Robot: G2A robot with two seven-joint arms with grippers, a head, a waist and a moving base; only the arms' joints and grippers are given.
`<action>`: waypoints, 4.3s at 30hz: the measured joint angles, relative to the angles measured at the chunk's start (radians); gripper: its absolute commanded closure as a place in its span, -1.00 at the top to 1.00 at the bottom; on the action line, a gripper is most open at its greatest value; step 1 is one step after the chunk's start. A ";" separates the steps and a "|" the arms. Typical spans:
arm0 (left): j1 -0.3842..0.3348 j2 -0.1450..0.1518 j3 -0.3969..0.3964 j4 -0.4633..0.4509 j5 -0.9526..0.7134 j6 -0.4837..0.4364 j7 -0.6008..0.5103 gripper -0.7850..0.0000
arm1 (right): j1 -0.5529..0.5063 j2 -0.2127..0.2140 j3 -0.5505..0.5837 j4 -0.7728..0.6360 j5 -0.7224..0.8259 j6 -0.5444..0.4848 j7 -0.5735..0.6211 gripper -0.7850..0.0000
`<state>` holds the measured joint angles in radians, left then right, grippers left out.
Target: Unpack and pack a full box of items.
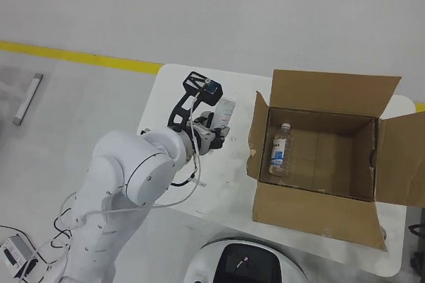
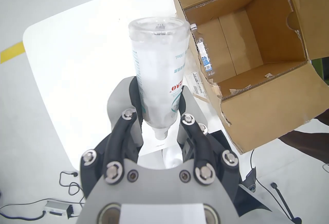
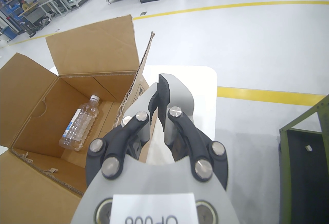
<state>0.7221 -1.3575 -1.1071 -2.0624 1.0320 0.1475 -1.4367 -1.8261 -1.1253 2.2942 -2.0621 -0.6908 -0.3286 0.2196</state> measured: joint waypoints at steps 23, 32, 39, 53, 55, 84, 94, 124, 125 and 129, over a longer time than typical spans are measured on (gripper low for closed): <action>-0.249 -0.043 0.082 0.195 -0.301 -0.090 0.270 -1.00 | -0.035 -0.016 0.022 -0.067 -0.041 0.050 -0.004 -1.00; -0.426 -0.112 0.276 0.413 -0.574 -0.173 0.409 -1.00 | -0.043 -0.023 0.046 -0.061 -0.034 0.072 -0.007 -1.00; -0.504 -0.162 0.395 0.568 -0.656 -0.201 0.471 -1.00 | -0.040 -0.026 0.065 -0.049 -0.035 0.078 -0.003 -1.00; -0.506 -0.168 0.398 0.593 -0.695 -0.219 0.486 -1.00 | -0.035 -0.032 0.074 -0.062 -0.019 0.077 0.008 -1.00; -0.506 -0.168 0.398 0.593 -0.695 -0.219 0.486 -1.00 | -0.035 -0.033 0.073 -0.062 -0.020 0.077 0.010 -1.00; -0.611 -0.368 0.654 1.098 -0.838 -0.181 0.541 -1.00 | -0.041 -0.050 0.052 -0.074 -0.044 0.084 -0.011 -1.00; -0.628 -0.413 0.668 1.201 -0.844 -0.155 0.516 -1.00 | -0.032 -0.053 0.045 -0.065 -0.056 0.078 -0.005 -1.00; -0.575 -0.469 0.647 1.294 -0.928 0.004 0.439 -1.00 | -0.012 -0.058 0.031 -0.058 -0.079 0.066 0.012 -1.00; -0.575 -0.477 0.650 1.309 -0.933 0.006 0.439 -1.00 | -0.012 -0.058 0.031 -0.058 -0.078 0.066 0.012 -1.00; -0.576 -0.502 0.658 1.361 -0.938 0.003 0.458 -1.00 | -0.012 -0.059 0.032 -0.057 -0.076 0.067 0.012 -1.00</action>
<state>0.1460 -1.8597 -0.4490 -0.7016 0.0938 0.1504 -0.9787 -1.8380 -1.1845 2.3264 -2.1193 -0.7668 -0.2619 0.2320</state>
